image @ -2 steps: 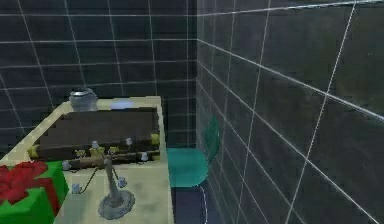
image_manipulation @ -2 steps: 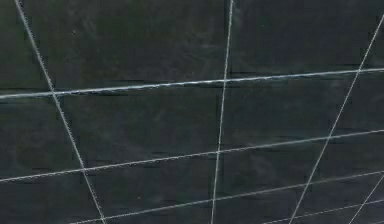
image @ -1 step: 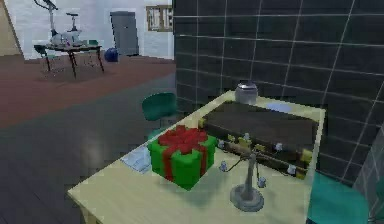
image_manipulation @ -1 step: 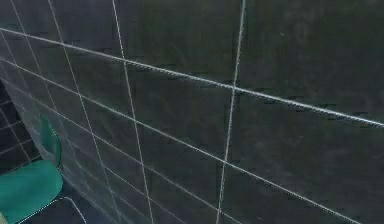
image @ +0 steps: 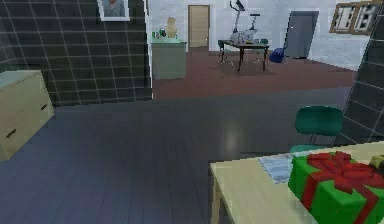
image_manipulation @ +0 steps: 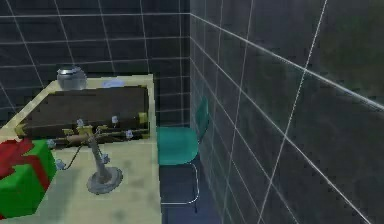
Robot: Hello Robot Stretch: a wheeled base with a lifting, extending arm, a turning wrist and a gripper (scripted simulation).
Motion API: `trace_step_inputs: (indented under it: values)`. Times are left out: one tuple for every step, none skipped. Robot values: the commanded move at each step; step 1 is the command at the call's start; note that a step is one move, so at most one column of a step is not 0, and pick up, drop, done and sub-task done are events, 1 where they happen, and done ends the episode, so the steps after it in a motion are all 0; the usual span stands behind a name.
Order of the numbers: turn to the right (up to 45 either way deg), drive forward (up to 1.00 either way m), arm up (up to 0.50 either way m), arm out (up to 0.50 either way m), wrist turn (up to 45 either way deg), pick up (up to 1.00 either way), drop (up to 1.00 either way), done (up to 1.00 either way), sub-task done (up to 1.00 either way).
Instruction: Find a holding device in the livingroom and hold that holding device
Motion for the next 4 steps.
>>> trace_step_inputs:
  values:
    - [-24.0,0.0,0.0,0.0,0.0,0.0,0.0,0.0,0.0]
    - [0.0,0.0,0.5,0.0,0.0,0.0,0.0,0.0,0.0]
    - [0.0,0.0,0.38,0.0,0.0,0.0,0.0,0.0,0.0]
    - [0.0,0.0,0.0,0.24,0.0,0.0,0.0,0.0,0.0]
